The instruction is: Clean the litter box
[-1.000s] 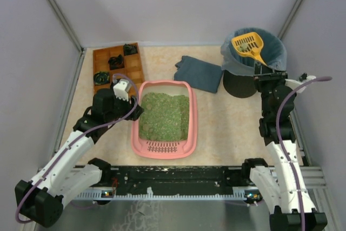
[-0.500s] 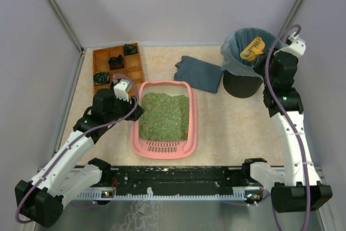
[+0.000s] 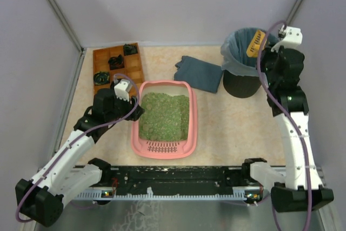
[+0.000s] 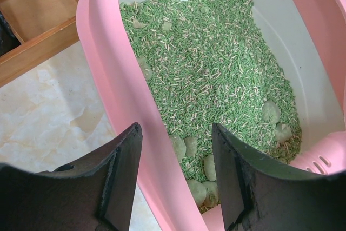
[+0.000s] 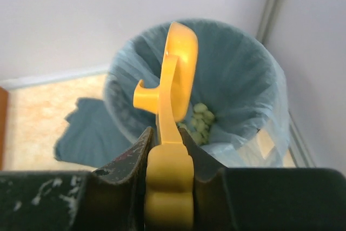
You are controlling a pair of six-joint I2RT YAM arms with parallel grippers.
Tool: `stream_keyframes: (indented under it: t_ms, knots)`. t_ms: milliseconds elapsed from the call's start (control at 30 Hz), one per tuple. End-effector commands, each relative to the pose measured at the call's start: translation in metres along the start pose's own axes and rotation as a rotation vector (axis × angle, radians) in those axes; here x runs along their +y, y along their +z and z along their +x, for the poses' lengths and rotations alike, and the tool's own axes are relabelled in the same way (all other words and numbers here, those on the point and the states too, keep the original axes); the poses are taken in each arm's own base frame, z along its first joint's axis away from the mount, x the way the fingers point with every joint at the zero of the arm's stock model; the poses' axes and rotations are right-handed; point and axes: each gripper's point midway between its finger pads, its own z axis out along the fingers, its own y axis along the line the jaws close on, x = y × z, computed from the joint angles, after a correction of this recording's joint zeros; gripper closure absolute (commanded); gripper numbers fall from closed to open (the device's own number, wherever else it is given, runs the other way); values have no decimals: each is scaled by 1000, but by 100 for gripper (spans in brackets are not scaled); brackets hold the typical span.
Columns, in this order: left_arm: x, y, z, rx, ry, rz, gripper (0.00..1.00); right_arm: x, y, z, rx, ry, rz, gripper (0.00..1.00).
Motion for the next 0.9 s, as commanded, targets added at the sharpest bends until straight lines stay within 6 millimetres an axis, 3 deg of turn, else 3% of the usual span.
stream_keyframes:
  t_ms: [0, 133, 333, 467, 867]
  knots:
    - [0, 2, -1, -9, 11, 11, 41, 28, -60, -69, -363, 88, -217, 100]
    - [0, 3, -1, -8, 11, 11, 41, 59, -88, -73, -411, 177, -425, 100]
    - [2, 2, -2, -13, 6, -6, 41, 129, -104, -36, -137, 267, -835, 100]
    - [4, 1, -3, -16, 5, -14, 41, 145, -103, -2, 1, 260, -798, 100]
    - [10, 4, 1, 7, -10, -51, 43, 221, -125, 109, 430, 180, -876, 100]
